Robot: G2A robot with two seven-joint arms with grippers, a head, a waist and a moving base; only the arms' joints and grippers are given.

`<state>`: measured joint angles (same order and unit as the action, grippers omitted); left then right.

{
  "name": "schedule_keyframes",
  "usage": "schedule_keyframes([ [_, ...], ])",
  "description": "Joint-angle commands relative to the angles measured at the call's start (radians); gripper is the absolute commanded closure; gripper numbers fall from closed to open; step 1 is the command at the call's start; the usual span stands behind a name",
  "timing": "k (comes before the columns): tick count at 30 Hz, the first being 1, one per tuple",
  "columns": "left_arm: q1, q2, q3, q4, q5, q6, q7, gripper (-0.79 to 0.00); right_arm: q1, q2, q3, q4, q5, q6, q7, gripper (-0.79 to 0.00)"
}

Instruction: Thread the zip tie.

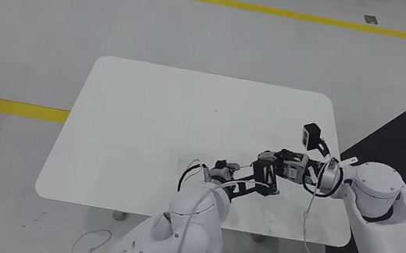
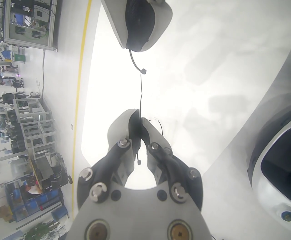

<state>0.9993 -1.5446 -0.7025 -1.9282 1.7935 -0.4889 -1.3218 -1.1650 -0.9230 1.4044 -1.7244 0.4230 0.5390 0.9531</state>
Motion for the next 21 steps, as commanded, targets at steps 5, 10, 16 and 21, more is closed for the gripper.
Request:
schedule_keyframes([
  [5, 0.009, -0.002, -0.021, -0.012, 0.009, 0.003, 0.001, 0.0, -0.012, -0.002, -0.003, -0.008, 0.017, -0.023, -0.01, 0.0],
  [10, 0.03, 0.006, -0.113, -0.008, 0.0, 0.017, -0.011, 0.0, -0.034, 0.002, 0.015, -0.025, 0.052, -0.067, 0.031, 0.0],
  [16, 0.086, 0.021, -0.205, -0.034, -0.02, 0.007, 0.005, 0.0, -0.079, 0.014, 0.052, -0.064, 0.071, -0.153, 0.154, 0.0],
  [21, 0.102, 0.025, -0.247, -0.015, -0.065, 0.012, 0.036, 0.0, -0.1, 0.019, 0.092, -0.084, 0.101, -0.168, 0.165, 0.0],
])
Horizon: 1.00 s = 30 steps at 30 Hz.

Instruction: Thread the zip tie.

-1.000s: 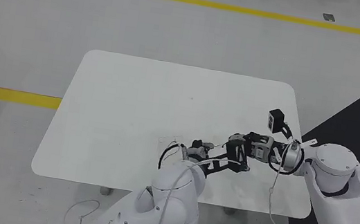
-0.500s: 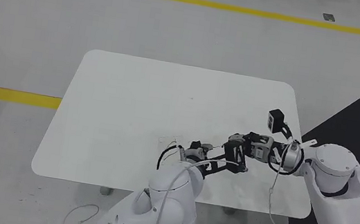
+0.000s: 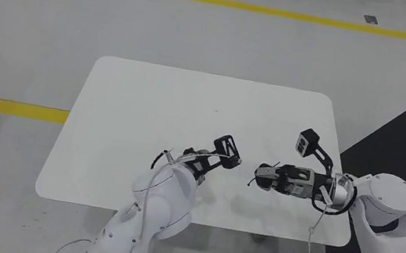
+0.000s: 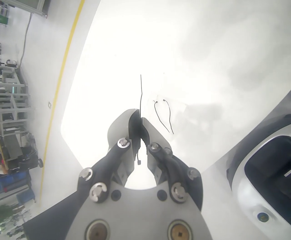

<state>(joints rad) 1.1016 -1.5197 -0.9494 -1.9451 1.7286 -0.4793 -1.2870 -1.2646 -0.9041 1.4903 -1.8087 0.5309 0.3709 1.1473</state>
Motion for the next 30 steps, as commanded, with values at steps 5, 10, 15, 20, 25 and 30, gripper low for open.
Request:
schedule_keyframes([
  [5, 0.0, 0.0, 0.0, 0.002, 0.0, 0.002, 0.001, 0.0, -0.002, 0.0, 0.006, 0.001, -0.004, -0.004, -0.036, 0.0],
  [10, 0.018, 0.004, -0.044, 0.044, -0.009, 0.044, 0.029, 0.0, -0.047, -0.007, -0.006, -0.073, 0.146, -0.097, 0.061, 0.0],
  [15, 0.008, 0.002, -0.075, 0.097, -0.097, 0.058, 0.035, 0.0, -0.071, -0.015, -0.052, -0.192, 0.161, -0.197, 0.041, 0.0],
  [20, 0.0, -0.001, -0.057, 0.129, -0.154, 0.057, 0.049, 0.0, -0.055, -0.024, -0.063, -0.247, 0.217, -0.288, 0.002, 0.0],
  [25, -0.006, -0.005, -0.024, 0.149, -0.153, 0.079, 0.067, 0.0, -0.075, -0.025, 0.009, -0.235, 0.403, -0.308, 0.046, 0.0],
  [30, -0.006, -0.005, -0.024, 0.149, -0.153, 0.079, 0.067, 0.0, -0.081, -0.025, 0.019, -0.219, 0.429, -0.294, 0.04, 0.0],
])
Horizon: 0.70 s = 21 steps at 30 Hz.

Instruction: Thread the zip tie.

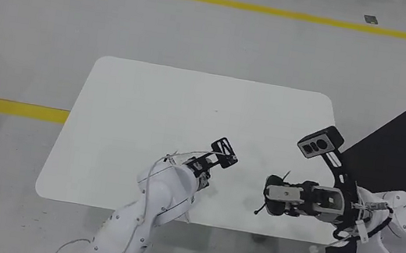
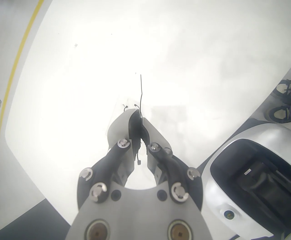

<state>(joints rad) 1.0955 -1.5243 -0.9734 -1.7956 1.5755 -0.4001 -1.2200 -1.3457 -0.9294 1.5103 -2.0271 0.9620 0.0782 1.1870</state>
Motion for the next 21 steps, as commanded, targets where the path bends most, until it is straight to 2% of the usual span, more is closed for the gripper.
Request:
schedule_keyframes([
  [1, 0.0, 0.0, 0.0, 0.0, 0.0, 0.0, 0.0, 0.0, 0.0, 0.0, -0.001, -0.001, -0.003, -0.001, 0.0, 0.0],
  [6, 0.0, 0.0, 0.0, 0.0, 0.0, 0.0, 0.0, 0.0, 0.0, -0.001, -0.001, -0.003, -0.003, -0.008, -0.018, 0.0],
  [8, 0.0, 0.0, 0.0, 0.0, 0.0, 0.0, 0.0, 0.0, -0.001, -0.01, -0.02, -0.008, 0.048, -0.041, -0.105, 0.0],
  [13, 0.0, 0.0, 0.0, 0.0, 0.0, 0.0, 0.0, 0.0, 0.056, -0.029, -0.09, -0.002, 0.025, -0.118, -0.274, 0.0],
  [18, 0.0, 0.0, 0.0, 0.0, 0.0, 0.0, 0.0, 0.0, 0.165, -0.047, -0.181, 0.046, -0.028, -0.083, -0.418, 0.0],
  [21, 0.0, 0.0, 0.0, 0.0, 0.0, 0.0, 0.0, 0.0, 0.226, -0.058, -0.249, 0.052, -0.063, -0.036, -0.454, 0.0],
])
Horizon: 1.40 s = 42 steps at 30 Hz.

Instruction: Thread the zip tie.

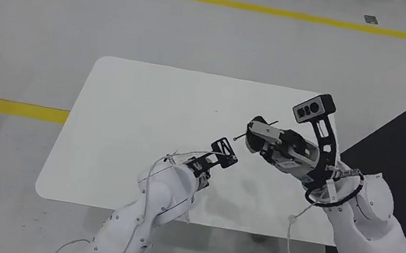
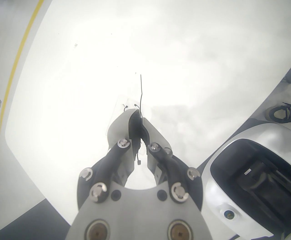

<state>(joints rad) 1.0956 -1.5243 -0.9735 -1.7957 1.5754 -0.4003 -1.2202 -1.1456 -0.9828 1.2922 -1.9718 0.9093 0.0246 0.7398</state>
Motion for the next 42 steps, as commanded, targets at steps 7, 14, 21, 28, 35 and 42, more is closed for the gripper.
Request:
schedule_keyframes([
  [7, 0.0, 0.0, 0.0, 0.0, 0.0, 0.0, 0.0, 0.0, 0.058, -0.022, -0.146, -0.026, -0.061, 0.065, 0.002, 0.0],
  [14, 0.0, 0.0, 0.0, 0.0, 0.0, 0.0, 0.0, 0.0, 0.035, -0.027, -0.129, -0.073, -0.025, 0.054, 0.022, 0.0],
  [21, 0.0, 0.0, 0.0, 0.0, 0.0, 0.0, 0.0, 0.0, 0.016, -0.032, -0.119, -0.091, 0.0, 0.048, 0.022, 0.0],
  [28, 0.0, 0.0, 0.0, 0.0, 0.0, 0.0, 0.0, 0.0, 0.009, -0.054, -0.13, -0.112, 0.241, -0.005, 0.073, 0.0],
  [35, 0.0, 0.0, 0.0, 0.0, 0.0, 0.0, 0.0, 0.0, -0.003, -0.064, -0.142, -0.094, 0.126, -0.133, 0.143, 0.0],
  [42, 0.0, 0.0, 0.0, 0.0, 0.0, 0.0, 0.0, 0.0, -0.008, -0.074, -0.15, -0.093, 0.134, -0.135, 0.144, 0.0],
])
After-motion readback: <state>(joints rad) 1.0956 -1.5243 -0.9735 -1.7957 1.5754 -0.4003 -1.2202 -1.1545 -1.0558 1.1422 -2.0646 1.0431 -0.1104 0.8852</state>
